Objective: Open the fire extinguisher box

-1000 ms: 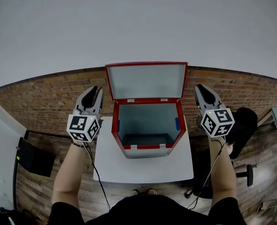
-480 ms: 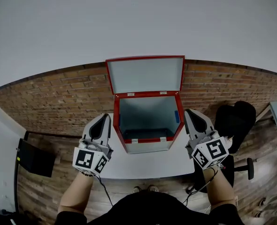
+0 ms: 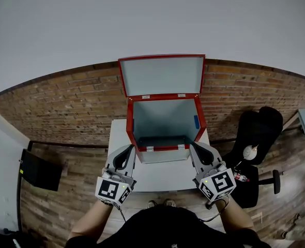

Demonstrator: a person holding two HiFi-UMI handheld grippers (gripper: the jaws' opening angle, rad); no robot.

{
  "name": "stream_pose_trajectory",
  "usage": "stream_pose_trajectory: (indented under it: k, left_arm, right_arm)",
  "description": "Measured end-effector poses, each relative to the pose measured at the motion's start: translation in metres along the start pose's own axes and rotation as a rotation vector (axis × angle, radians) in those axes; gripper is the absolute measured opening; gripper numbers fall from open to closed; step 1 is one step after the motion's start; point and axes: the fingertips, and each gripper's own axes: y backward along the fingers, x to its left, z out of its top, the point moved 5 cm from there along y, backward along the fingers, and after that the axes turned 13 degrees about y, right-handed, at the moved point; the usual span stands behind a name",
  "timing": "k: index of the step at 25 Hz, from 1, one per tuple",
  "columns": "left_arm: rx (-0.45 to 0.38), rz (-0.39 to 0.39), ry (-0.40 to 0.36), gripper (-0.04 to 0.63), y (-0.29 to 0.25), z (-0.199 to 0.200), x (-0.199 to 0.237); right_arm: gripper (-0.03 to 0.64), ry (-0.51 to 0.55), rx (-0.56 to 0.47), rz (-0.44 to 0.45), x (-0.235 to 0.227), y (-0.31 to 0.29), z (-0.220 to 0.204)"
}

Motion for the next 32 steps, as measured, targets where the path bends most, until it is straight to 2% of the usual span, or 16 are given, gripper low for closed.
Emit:
stream_pose_trajectory:
  k: [6,11,15,21,28,32]
  left_arm:
    - [0.029,-0.014,0.046,0.049,0.016,-0.031,-0.012]
    - [0.117,-0.017,0.078,0.049,0.021,-0.053,-0.021]
    - [0.096,-0.042,0.093,0.049,0.022,-0.062,-0.026]
    - [0.138,-0.036,0.095,0.049,0.023,-0.064,-0.03]
    - [0.092,-0.031,0.107,0.049,0.025,-0.067,-0.024]
    - [0.135,-0.01,0.117,0.049,0.026,-0.066,-0.022]
  right_arm:
    - [0.02,-0.057,0.011,0.01,0.024,0.01,-0.025]
    - [0.018,-0.065,0.023,0.03,0.034,0.012,-0.039]
    - [0.018,-0.079,0.028,0.02,0.037,0.015,-0.046]
    - [0.018,-0.086,0.051,0.001,0.038,0.018,-0.053]
    - [0.018,-0.081,0.058,0.001,0.043,0.017,-0.056]
    - [0.018,-0.08,0.063,-0.005,0.043,0.016,-0.059]
